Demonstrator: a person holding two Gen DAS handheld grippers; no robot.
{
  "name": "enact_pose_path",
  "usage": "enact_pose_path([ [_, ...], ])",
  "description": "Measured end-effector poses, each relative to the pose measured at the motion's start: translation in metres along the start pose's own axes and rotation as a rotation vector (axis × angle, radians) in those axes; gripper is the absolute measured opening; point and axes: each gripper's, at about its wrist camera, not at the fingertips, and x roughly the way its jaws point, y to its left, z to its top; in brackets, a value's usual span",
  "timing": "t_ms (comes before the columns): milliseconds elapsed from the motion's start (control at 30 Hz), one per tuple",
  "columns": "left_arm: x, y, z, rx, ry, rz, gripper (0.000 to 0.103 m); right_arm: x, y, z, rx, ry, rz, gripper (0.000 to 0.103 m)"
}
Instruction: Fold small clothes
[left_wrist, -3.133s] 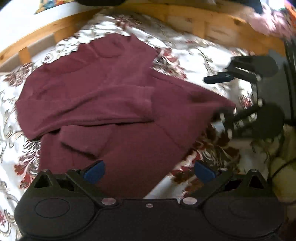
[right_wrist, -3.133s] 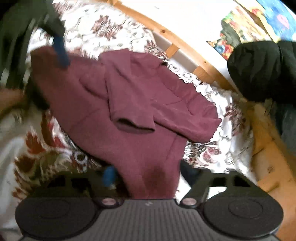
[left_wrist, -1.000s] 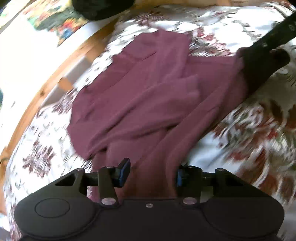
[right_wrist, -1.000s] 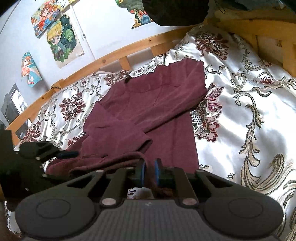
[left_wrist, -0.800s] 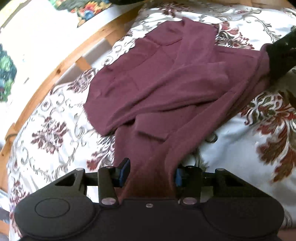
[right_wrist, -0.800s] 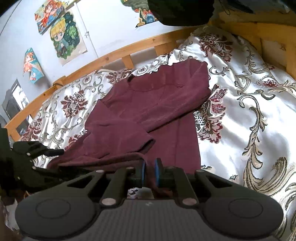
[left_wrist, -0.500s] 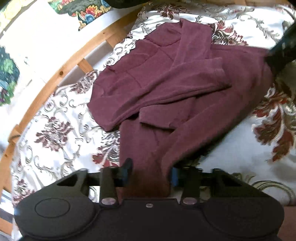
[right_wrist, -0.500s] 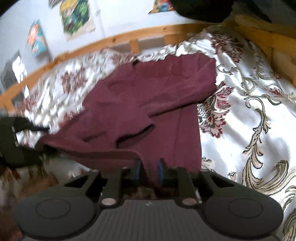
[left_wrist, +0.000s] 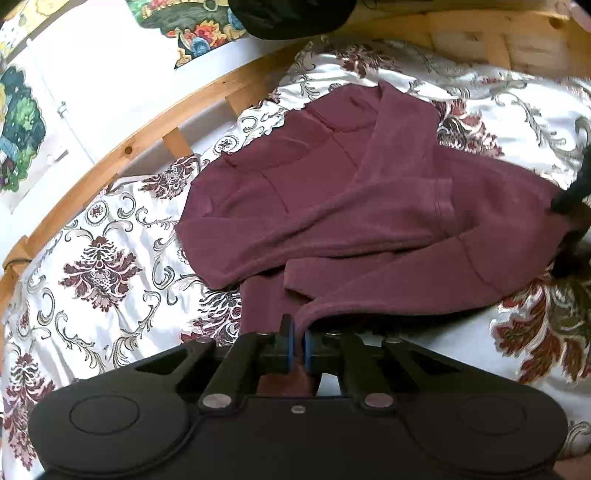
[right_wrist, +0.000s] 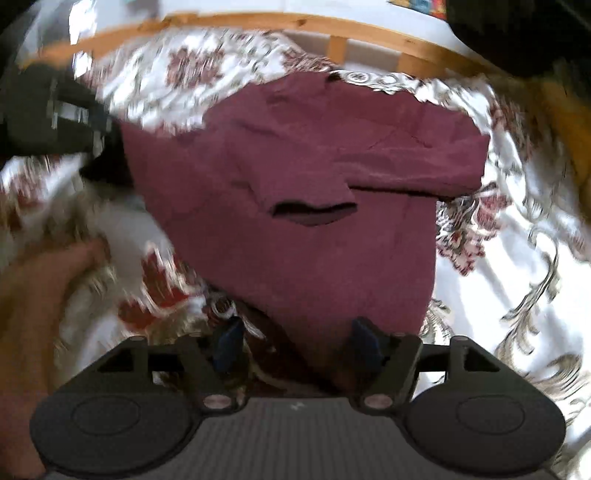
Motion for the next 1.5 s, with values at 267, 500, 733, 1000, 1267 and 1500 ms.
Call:
enact_pose_path([
  [267,-0.029,-0.004,-0.017,-0.006,-0.057,-0.021,0.004,-0.028,0.025,-0.001,-0.125,-0.097,-0.179,0.006],
  [500,-0.065,0.016,-0.018,-0.029,-0.112,-0.142,0.003,-0.091,0.004,0.003,0.058,-0.19,-0.127,0.006],
  [733,-0.113,0.054,-0.013,-0.027,-0.125,-0.302,0.003,-0.157,0.019,-0.001,0.073,-0.182,-0.04,0.006],
  [1000,-0.11,0.089,0.033,-0.121,-0.093,-0.361,0.004,-0.168,0.004,0.032,0.08,-0.265,-0.105,0.006],
  [1267,-0.041,0.109,0.126,-0.073,-0.062,-0.21,0.004,-0.106,-0.054,0.086,0.12,-0.383,-0.258,0.006],
  [1500,0.065,0.113,0.173,-0.062,0.02,-0.157,0.004,-0.02,-0.109,0.112,0.216,-0.422,-0.282,0.006],
])
